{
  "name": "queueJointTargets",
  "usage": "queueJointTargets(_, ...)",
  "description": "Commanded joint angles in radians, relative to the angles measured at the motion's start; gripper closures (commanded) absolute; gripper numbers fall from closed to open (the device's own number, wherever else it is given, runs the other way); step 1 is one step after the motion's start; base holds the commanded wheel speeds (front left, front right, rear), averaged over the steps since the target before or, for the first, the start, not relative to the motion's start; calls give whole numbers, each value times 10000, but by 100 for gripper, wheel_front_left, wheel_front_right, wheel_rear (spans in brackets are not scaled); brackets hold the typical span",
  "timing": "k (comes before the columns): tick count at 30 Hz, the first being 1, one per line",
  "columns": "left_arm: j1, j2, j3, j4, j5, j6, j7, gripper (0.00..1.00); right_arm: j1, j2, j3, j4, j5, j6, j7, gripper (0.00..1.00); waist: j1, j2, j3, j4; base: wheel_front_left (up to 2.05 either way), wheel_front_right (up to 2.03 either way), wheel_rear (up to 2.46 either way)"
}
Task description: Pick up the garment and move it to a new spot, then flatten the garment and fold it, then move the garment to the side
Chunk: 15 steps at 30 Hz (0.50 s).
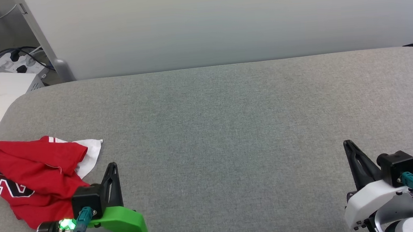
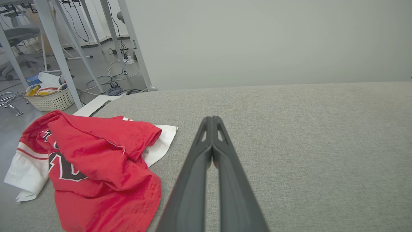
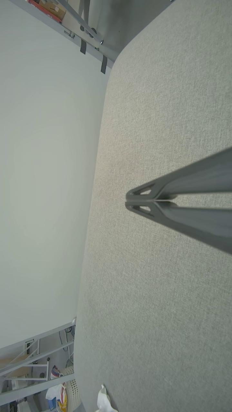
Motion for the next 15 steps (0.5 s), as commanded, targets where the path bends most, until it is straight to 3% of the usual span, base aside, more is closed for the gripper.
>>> queueJointTargets(1, -172, -47, 3, -22, 97, -39, -9, 100, -160, -4, -14, 20, -97, -7, 28, 100, 0, 0, 0, 0, 0, 0, 0)
queueJointTargets(5, -172, -47, 3, -22, 97, -39, -9, 100, -160, -4, -14, 20, -97, -7, 28, 100, 0, 0, 0, 0, 0, 0, 0)
queueJointTargets(6, 0, 0, 2, 0, -1, 0, -1, 0, 0, 0, 0, 0, 1, 0, 0, 0, 0, 0, 0, 0, 0, 0, 0)
queueJointTargets(15, -19, -1, -41, 62, -153, -34, -148, 0, -8, 0, 18, 78, 160, 1, -127, 0, 0, 0, -4, 6, 0, 0, 0)
